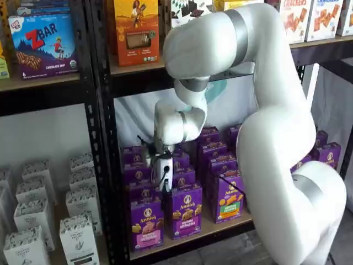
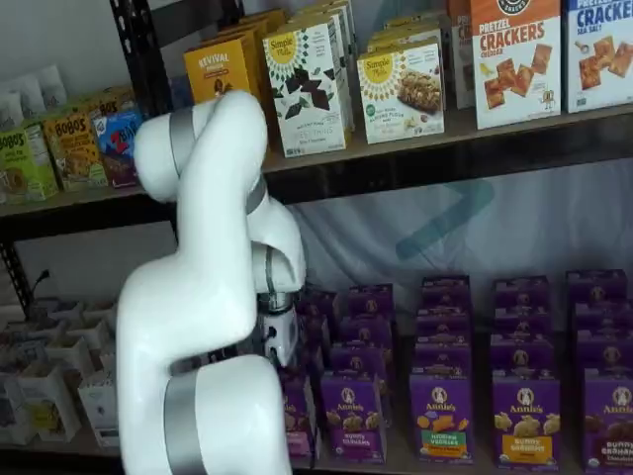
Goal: Pick up the purple box with a pink patch in the middle, on the bottom shelf, the first box from the left
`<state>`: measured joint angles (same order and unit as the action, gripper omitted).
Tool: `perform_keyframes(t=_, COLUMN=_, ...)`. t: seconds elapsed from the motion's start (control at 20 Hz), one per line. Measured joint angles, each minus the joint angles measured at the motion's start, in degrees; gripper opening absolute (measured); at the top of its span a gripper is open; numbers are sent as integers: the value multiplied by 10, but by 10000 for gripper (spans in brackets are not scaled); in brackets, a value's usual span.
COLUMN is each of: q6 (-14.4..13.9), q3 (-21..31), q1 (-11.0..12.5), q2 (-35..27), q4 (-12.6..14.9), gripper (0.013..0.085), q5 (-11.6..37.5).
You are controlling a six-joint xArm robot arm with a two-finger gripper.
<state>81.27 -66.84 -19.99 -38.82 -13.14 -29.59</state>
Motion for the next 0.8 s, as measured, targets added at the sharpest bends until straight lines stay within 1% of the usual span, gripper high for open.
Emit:
perform_keyframes(t=0.05, q6=8, q3=1, q1=-1, q2=0, q4=-9, gripper=850, q5=4)
perform_keyframes(t=0.1, q6=32, q3=5, q1=-4, q2=-1, q4=-39, gripper=850, q5=18)
perform_keyframes(t=0.15, q6=43, q3=7, q1=-6, q2=-2, q4=-53, gripper=850, q5=25)
perform_keyframes(t=0.2, q6=48, q3=7, q1=-9, q2=-3, q4=-61, gripper=850, q5=29)
perform_keyframes(t=0.55, q6=62, q3=5, q1=-20, q2=-12, q4=-87, gripper=850, q5=60)
perform_keyframes(t=0.65, q6=61, q3=0, q1=-22, q2=-18, q4=-88, gripper=850, q5=65)
perform_keyframes(t=0.8, q6=54, q3=-12, q1=-23, q2=-28, q4=-82, gripper=850, q5=68)
